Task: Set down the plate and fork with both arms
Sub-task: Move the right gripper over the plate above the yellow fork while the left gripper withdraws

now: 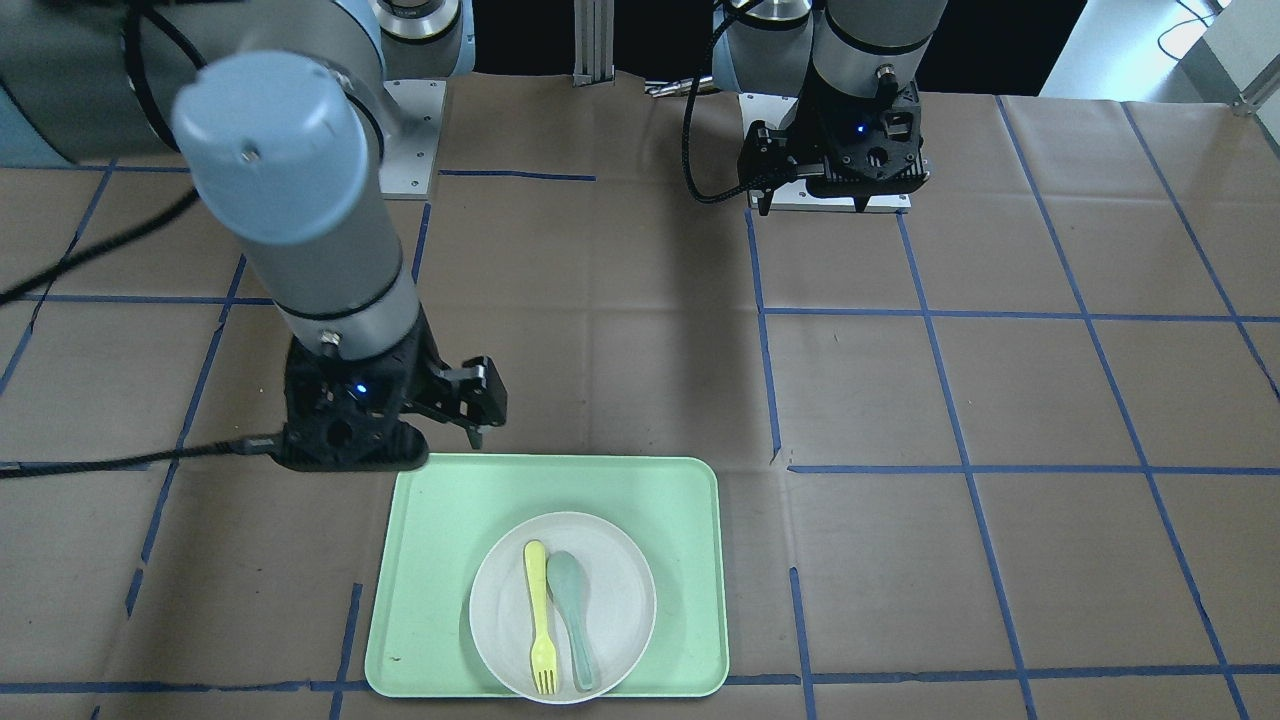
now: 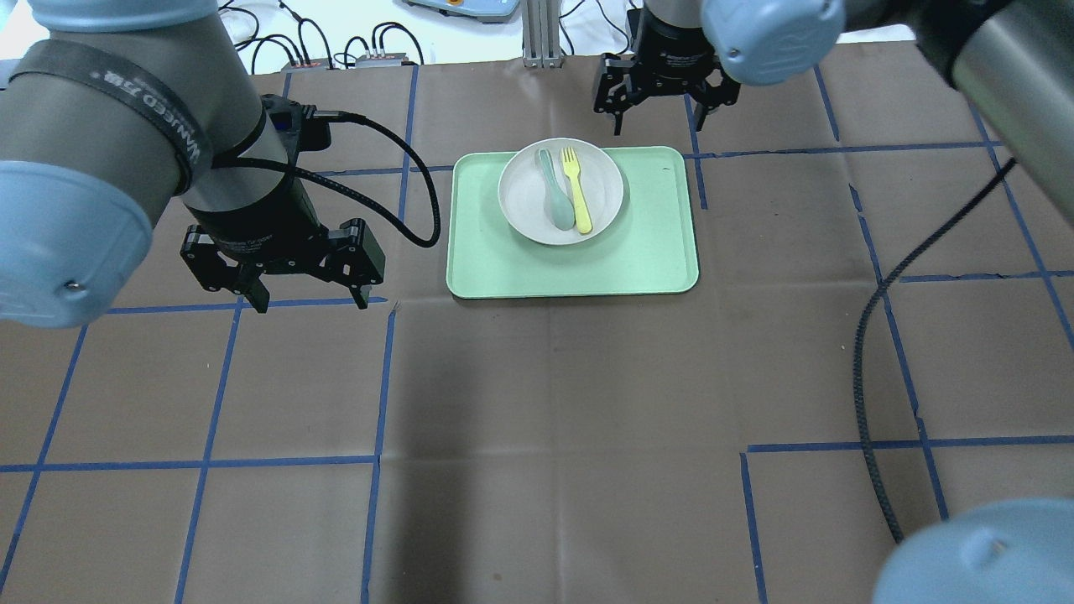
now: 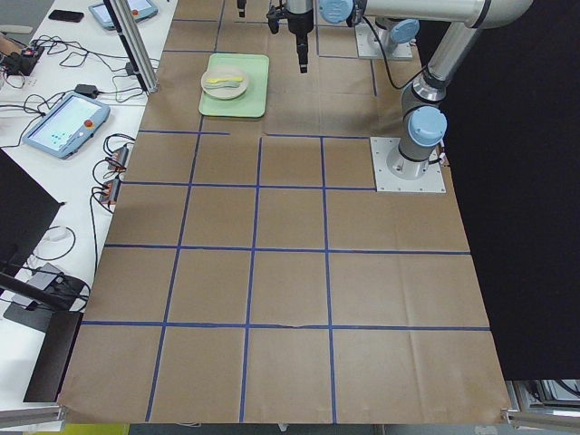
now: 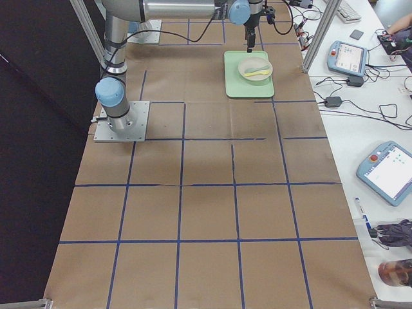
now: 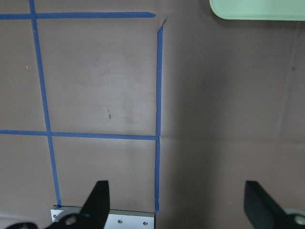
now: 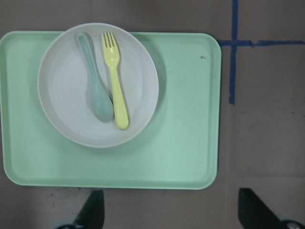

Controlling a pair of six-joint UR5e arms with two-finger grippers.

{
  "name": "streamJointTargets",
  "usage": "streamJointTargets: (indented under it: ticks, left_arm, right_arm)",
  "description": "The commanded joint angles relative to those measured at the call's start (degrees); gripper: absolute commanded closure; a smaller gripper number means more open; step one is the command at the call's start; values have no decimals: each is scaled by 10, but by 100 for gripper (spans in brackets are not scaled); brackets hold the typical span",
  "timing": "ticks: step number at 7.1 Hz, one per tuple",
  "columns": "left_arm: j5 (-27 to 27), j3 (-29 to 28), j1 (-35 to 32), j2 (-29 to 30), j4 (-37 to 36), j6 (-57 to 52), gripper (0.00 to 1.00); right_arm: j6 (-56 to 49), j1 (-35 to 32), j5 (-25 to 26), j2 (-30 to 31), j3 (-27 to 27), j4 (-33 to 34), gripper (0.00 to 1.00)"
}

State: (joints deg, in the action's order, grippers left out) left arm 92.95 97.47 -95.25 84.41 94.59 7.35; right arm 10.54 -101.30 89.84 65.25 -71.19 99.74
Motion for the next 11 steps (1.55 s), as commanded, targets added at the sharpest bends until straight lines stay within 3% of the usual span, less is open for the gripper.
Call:
streamJointTargets:
  ticks: [1, 3, 4, 5, 6, 7, 11]
  left_arm:
    - [0, 0, 18, 0, -2, -54, 0]
    - [-4, 17, 30, -13, -2, -77, 0]
    - [-4, 35, 40, -18, -3, -79, 0]
    - [-5, 37, 48, -18, -3, -77, 0]
    - [-3, 36, 48, -19, -6, -78, 0]
    - [-2, 37, 47, -19, -14, -72, 0]
    - [-6, 22, 46, -21, -40, -80, 0]
  right_arm:
    - [46, -44, 2, -92, 70, 4, 0]
    - [51, -44, 2, -124, 62, 35, 0]
    - [48, -43, 2, -137, 61, 41, 10]
    - [48, -38, 2, -149, 62, 41, 28]
    - [47, -37, 3, -155, 61, 51, 33]
    - [45, -36, 32, -163, 61, 60, 37]
    - [44, -37, 31, -190, 63, 65, 44]
